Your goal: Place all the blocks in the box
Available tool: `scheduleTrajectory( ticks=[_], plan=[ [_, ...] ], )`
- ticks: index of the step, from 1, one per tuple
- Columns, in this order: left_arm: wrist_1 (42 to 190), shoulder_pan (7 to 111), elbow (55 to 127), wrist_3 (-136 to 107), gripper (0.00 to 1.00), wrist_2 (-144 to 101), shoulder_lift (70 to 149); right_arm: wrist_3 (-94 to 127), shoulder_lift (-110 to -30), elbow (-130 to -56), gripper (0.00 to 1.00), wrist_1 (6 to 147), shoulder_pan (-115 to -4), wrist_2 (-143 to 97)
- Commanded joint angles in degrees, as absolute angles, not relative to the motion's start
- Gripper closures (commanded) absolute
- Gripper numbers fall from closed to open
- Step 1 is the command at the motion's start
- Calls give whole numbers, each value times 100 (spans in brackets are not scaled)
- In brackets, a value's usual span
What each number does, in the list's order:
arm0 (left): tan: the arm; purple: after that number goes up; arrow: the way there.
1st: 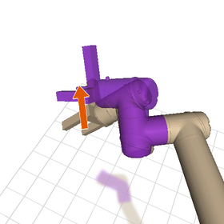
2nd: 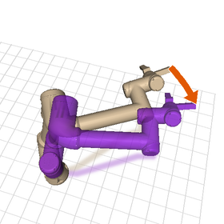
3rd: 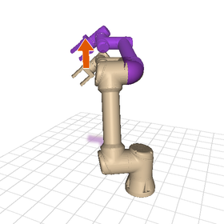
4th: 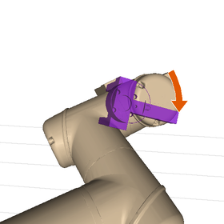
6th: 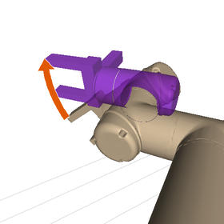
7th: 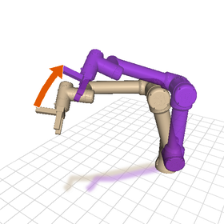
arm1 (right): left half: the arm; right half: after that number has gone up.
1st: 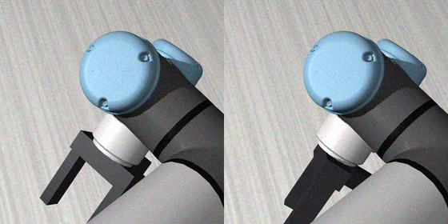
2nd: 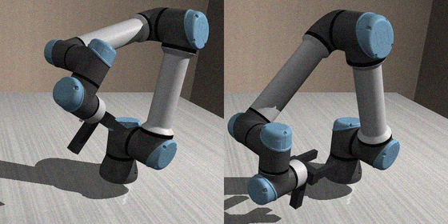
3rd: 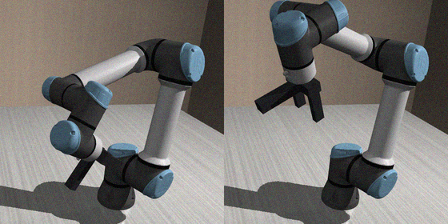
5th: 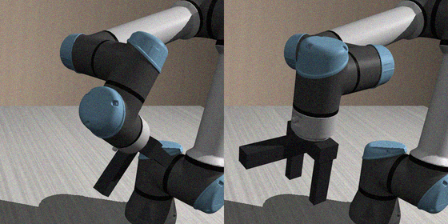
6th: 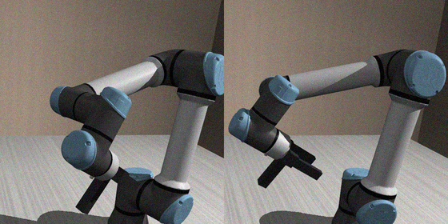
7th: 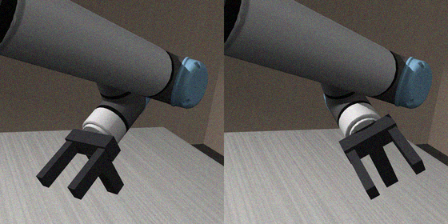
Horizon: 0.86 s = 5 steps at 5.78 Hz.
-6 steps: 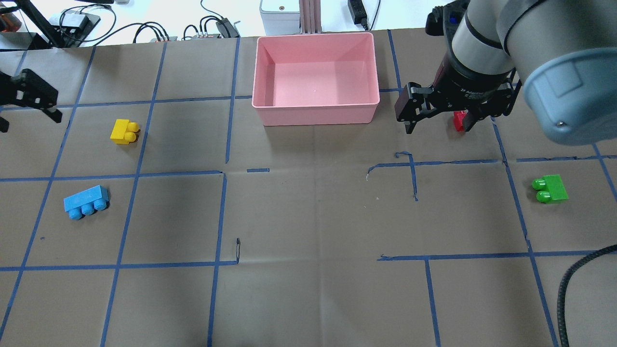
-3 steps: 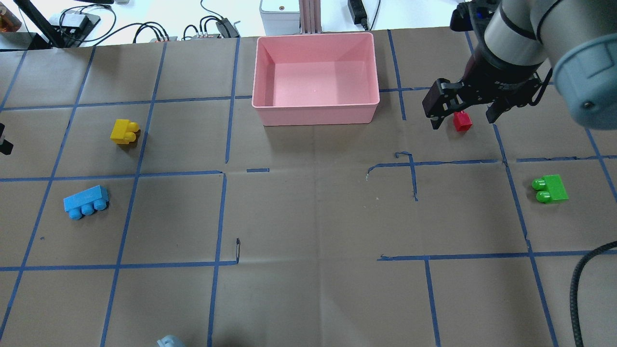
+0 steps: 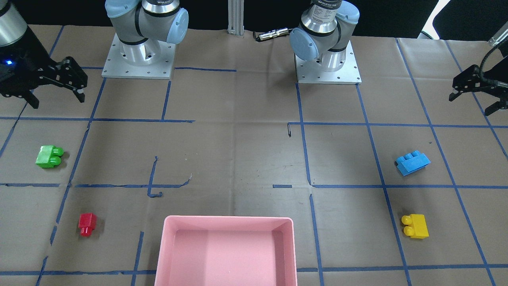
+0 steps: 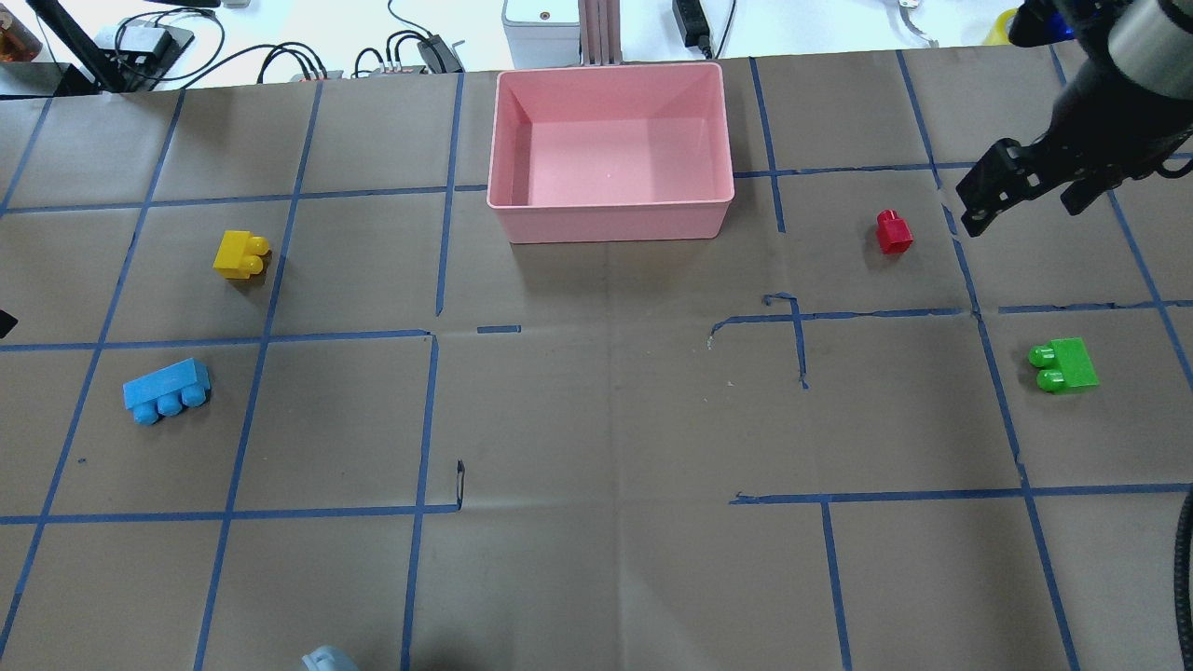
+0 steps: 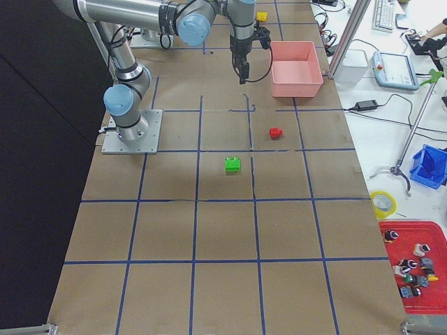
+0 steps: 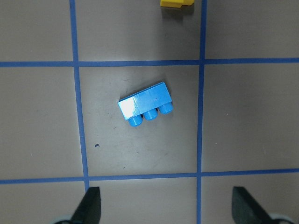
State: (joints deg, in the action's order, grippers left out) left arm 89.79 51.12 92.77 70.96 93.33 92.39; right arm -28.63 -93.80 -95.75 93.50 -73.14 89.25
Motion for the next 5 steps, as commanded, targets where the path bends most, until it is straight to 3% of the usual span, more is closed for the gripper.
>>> scheduleTrajectory(
  ticks=[1,2,3,5],
  plan=[
    [8886,5141,9264,9830,1,9378,9263,-3357,-9352,-9763,0,9352,-6787,8895],
    [8825,5168,9255,10914,1,9334,9272,-3384,-9360,-10208,0,9621,-6542,8834],
    [8807,5211,9281,11168,1,9317,9359,-4045,-9343,-10744,1,10799,-6278,8859],
    [7953,5423,10094,11397,1,9325,9334,-4324,-9203,-11345,0,11303,-5497,8589]
  ],
)
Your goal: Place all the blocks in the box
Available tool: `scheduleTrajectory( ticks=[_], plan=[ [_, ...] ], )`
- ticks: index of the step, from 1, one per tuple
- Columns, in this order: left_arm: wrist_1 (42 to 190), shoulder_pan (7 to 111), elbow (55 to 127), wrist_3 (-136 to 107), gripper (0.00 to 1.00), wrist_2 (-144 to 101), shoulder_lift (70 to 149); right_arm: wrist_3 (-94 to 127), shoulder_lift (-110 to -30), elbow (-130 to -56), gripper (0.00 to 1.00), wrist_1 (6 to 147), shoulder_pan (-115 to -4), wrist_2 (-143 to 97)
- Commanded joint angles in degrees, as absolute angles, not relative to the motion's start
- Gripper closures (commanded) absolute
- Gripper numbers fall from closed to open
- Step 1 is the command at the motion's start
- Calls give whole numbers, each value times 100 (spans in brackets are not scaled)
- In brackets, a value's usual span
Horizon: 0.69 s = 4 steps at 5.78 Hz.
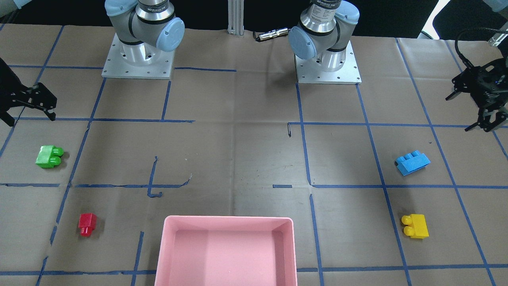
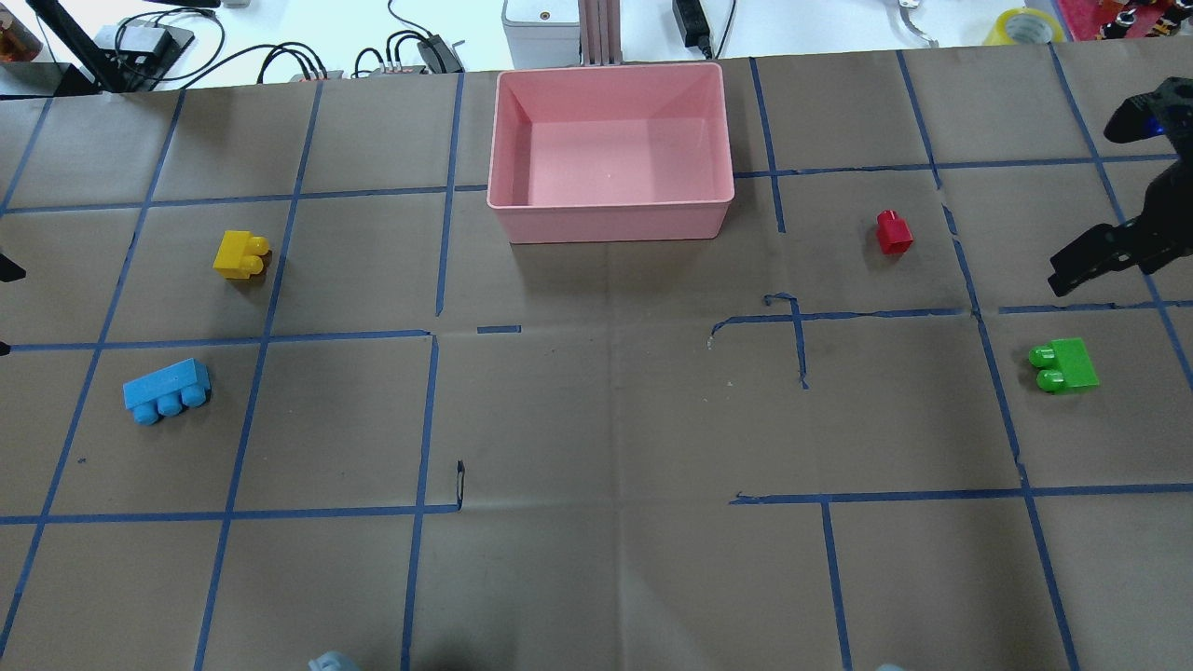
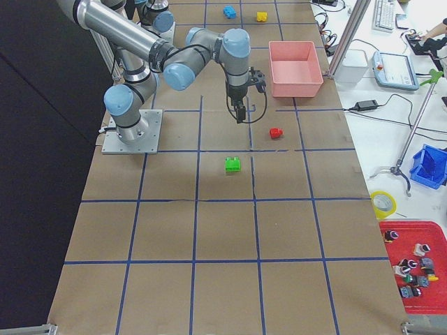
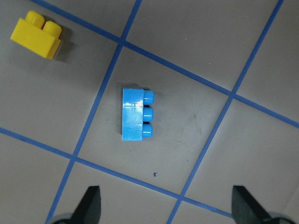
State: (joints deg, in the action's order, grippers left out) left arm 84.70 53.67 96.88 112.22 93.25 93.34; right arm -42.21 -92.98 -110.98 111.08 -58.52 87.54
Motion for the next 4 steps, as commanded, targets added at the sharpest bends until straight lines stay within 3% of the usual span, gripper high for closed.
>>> scheduleTrajectory(
  ticks=[1,2,4],
  plan=[
    [7127,5423,10664,11443,1,9334,9325,-4359,-8872,-11355,0,11538,-5441,8535],
    [6406,5414,11140,11391,1,9325,9395,-4359,-8451,-11373,0,12132,-5440,8543],
    [5671,5362,11303,11182,1,9194,10051,-4333,-7876,-11713,1,13438,-5440,8630]
  ],
)
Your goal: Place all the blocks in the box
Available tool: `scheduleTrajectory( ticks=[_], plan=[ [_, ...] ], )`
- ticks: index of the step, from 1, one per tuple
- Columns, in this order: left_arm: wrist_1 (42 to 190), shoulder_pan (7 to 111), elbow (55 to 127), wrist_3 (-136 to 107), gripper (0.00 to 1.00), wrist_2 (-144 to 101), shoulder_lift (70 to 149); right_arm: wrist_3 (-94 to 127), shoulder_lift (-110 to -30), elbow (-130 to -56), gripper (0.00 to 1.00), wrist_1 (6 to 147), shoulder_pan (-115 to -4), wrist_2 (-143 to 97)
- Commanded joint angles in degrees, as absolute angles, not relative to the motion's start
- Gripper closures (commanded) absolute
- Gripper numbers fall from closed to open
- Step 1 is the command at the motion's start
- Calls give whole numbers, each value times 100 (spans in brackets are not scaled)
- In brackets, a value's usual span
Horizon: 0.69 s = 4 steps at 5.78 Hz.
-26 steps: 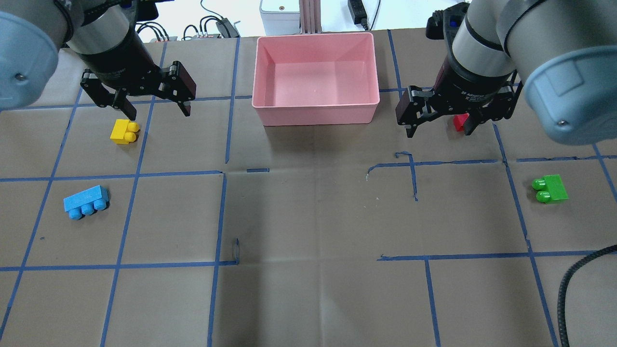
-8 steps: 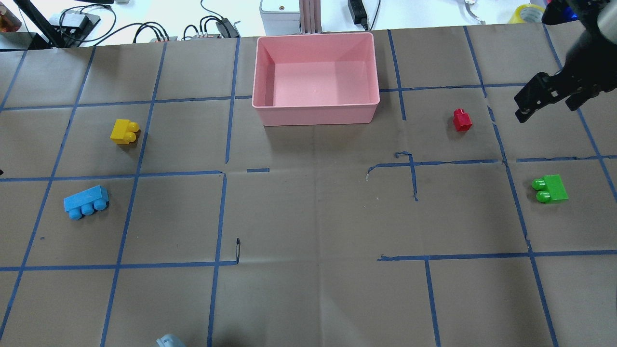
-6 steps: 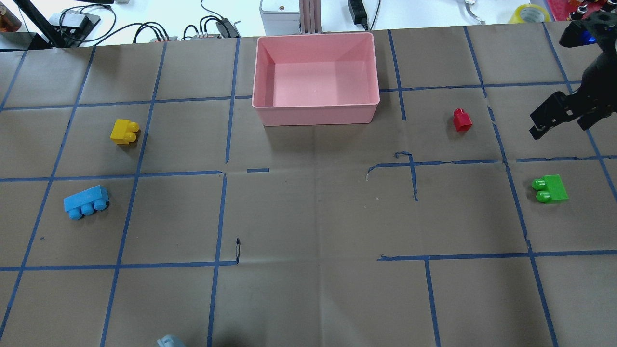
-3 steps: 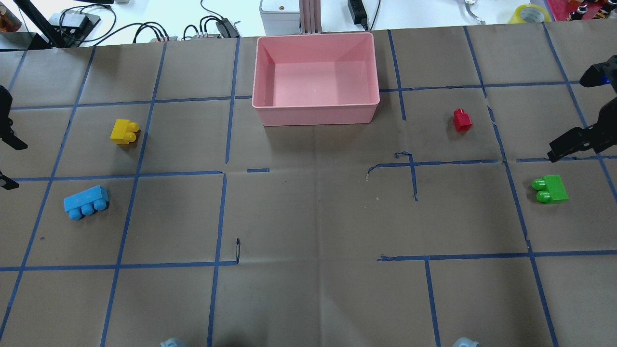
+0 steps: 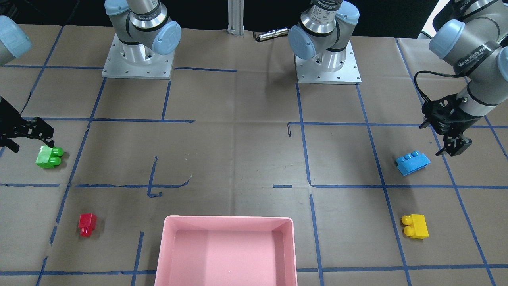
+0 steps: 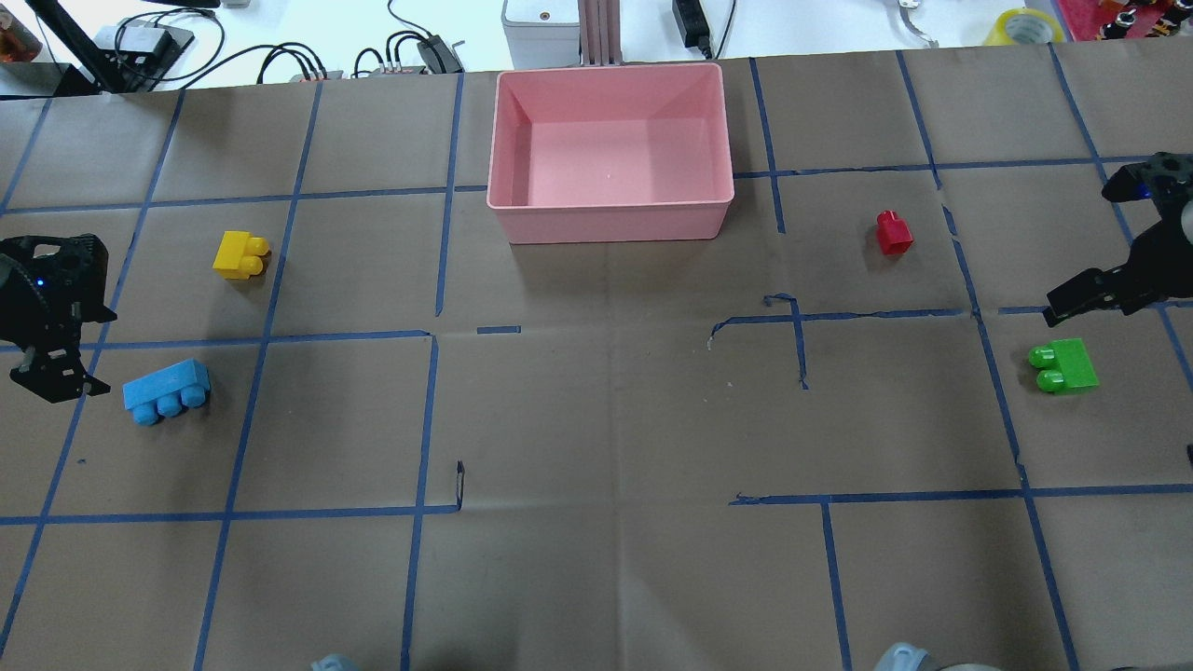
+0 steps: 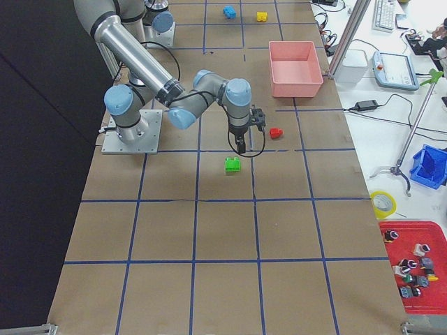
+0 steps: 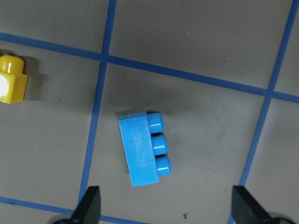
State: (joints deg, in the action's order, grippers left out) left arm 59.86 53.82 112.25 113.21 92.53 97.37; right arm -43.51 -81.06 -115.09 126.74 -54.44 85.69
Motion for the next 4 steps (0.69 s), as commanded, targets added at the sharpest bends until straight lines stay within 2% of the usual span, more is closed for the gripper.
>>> scheduleTrajectory(
  ticks=[1,4],
  plan=[
    [5652,5274,11311,11171,1,9185,10176,-4333,-7805,-11925,1,13700,-5440,8640],
    [5302,5064,11425,11127,1,8939,10677,-4377,-7779,-12427,1,14271,-5256,8666]
  ],
)
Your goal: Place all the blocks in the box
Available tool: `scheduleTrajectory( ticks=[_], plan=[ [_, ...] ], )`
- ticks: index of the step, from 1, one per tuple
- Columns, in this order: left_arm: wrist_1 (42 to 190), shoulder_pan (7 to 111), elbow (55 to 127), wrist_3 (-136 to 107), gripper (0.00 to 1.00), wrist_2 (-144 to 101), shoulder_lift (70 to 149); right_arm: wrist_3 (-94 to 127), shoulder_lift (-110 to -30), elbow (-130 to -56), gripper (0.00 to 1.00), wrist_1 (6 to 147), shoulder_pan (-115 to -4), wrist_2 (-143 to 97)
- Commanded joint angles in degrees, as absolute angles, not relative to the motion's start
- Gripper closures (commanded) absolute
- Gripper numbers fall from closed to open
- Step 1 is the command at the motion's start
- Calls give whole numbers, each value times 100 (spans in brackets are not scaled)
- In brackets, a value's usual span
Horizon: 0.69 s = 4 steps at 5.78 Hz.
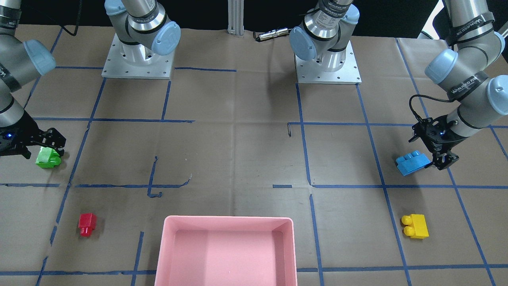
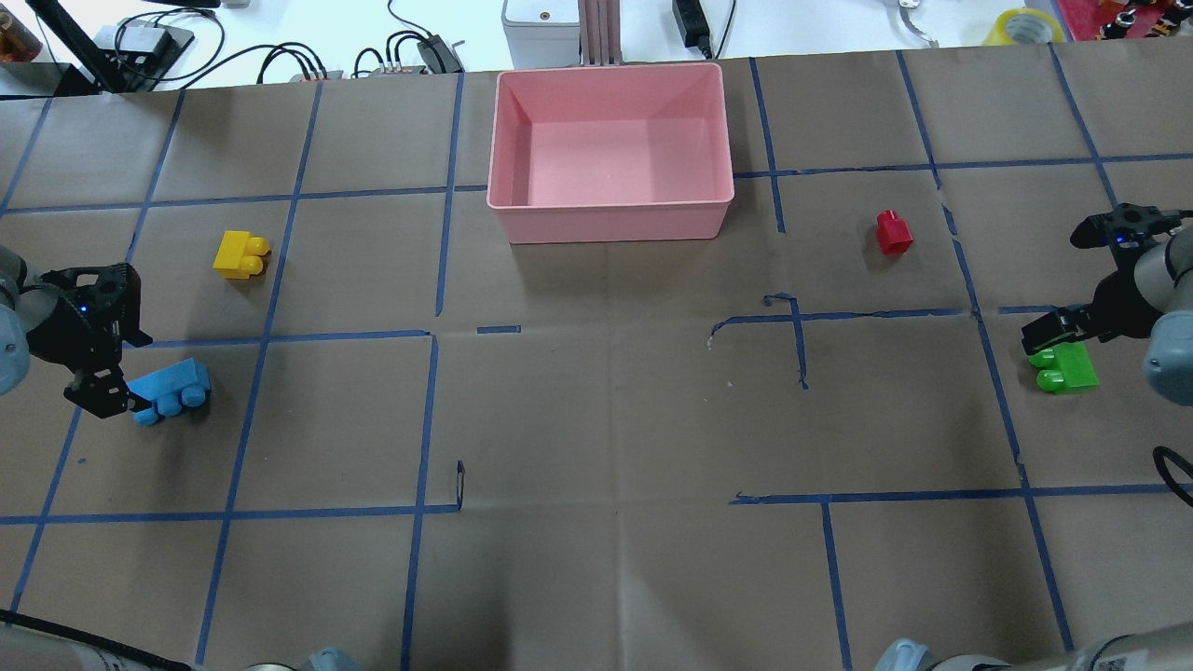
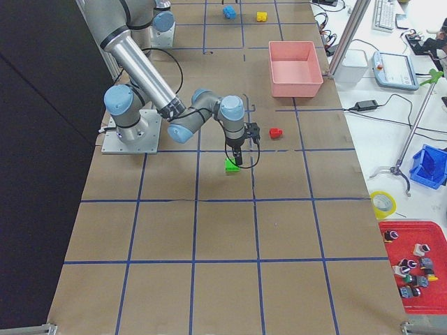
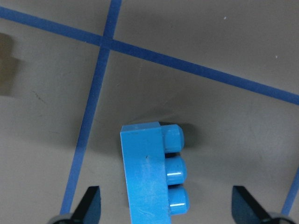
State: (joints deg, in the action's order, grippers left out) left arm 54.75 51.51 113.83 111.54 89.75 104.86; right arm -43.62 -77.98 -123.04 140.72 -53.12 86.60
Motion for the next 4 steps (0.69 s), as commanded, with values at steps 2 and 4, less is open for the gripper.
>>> scheduleTrajectory(
  ticks=[2,4],
  plan=[
    [4940,5071,11531,11136,1,8921,10810,-4403,-7525,-12419,1,14404,-5142,8657],
    [4564,5098,11802,11127,1,8807,10837,-4403,-7260,-12401,3,14616,-5142,8666]
  ],
)
